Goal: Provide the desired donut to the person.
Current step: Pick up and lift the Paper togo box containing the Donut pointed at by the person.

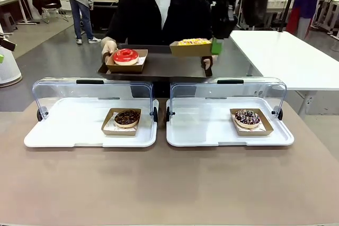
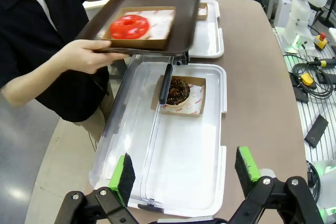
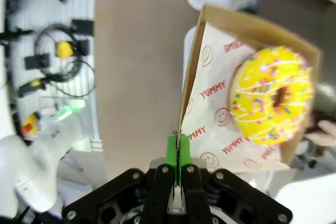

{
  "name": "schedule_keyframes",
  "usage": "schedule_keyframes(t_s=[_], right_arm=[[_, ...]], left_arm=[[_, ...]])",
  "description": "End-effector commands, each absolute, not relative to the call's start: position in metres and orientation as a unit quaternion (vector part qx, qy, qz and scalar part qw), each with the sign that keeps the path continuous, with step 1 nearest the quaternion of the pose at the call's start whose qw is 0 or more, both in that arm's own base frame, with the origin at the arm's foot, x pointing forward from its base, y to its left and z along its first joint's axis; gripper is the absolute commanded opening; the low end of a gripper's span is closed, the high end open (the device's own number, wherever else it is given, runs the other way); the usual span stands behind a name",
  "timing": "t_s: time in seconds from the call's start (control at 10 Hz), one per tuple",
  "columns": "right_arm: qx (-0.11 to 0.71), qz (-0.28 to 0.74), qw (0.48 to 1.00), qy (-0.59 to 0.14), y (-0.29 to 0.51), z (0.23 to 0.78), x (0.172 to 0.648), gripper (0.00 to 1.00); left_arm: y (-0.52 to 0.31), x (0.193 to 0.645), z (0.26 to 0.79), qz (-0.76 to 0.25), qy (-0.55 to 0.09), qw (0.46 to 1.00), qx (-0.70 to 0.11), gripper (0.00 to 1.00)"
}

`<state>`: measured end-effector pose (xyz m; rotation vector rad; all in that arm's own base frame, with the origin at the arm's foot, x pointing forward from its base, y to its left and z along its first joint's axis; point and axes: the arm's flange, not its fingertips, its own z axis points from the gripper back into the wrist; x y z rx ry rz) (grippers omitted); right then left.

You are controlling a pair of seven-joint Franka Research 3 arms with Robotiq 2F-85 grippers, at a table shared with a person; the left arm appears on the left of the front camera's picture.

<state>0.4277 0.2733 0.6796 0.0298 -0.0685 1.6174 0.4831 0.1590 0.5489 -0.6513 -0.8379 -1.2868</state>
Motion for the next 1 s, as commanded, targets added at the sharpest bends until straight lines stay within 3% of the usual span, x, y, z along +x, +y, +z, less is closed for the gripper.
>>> schedule_keyframes(t_s=[0.0, 0.3, 0.4, 0.9], right_arm=[[0.013, 0.697, 0.717, -0.013, 0.294, 0.694, 0.471, 0.0], [0.016, 0.699, 0.715, 0.004, 0.295, 0.679, 0.508, 0.0], [0.021, 0.703, 0.711, -0.023, 0.289, 0.674, 0.488, 0.0], [0.021, 0.703, 0.711, -0.023, 0.289, 0.674, 0.488, 0.0]], left_arm=[[0.158, 0.482, 0.55, -0.569, -0.377, 0.671, -0.291, 1.0], [0.158, 0.482, 0.55, -0.569, -0.377, 0.671, -0.291, 1.0], [0.158, 0.482, 0.55, -0.569, -0.377, 0.671, -0.291, 1.0], [0.158, 0.482, 0.55, -0.569, -0.377, 0.671, -0.291, 1.0]])
